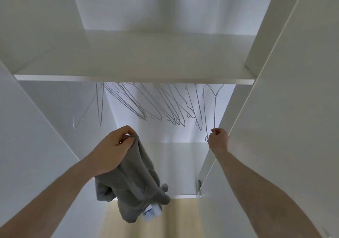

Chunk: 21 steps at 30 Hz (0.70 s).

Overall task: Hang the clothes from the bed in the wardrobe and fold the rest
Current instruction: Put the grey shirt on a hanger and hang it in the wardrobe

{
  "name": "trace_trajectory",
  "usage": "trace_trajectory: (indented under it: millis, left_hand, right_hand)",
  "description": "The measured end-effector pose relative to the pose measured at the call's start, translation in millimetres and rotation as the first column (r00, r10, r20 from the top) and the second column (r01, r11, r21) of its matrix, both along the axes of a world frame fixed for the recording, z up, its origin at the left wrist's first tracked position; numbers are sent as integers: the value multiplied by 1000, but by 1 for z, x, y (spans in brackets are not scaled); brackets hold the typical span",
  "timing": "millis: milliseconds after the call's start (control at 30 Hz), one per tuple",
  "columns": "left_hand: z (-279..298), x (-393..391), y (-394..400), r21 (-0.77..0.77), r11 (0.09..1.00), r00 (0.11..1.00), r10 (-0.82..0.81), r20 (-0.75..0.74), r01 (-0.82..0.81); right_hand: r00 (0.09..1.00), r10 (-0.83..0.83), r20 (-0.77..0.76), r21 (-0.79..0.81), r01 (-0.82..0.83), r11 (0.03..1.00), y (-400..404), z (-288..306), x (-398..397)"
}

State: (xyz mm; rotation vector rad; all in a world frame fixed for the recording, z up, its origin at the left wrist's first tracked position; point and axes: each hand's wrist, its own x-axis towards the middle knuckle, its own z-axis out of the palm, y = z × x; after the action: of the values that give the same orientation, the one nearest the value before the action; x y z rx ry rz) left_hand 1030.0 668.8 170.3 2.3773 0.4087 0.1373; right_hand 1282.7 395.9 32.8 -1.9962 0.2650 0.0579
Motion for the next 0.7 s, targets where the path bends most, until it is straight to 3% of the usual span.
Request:
trace_trajectory:
  millis: [233,367,567,700]
  left_hand:
    - [5,-55,1,11,986,985,-167,41,167]
    - [9,-81,-4,-11,957,955,-287,73,289]
    - [20,-124,-28,-146,888,896,-413,161,436]
    - [38,-159,-61,-311,809,864,-433,258,498]
  right_hand:
    - [989,-52,-139,55,60,997,-30,-47,-142]
    - [980,-38,-195,-47,29,998,-44,-64,-244]
    - [958,56,-282,24,-52,998,-45,-81,-413]
    - [940,153,-307,-102,-192,976,-43,-101,-513]
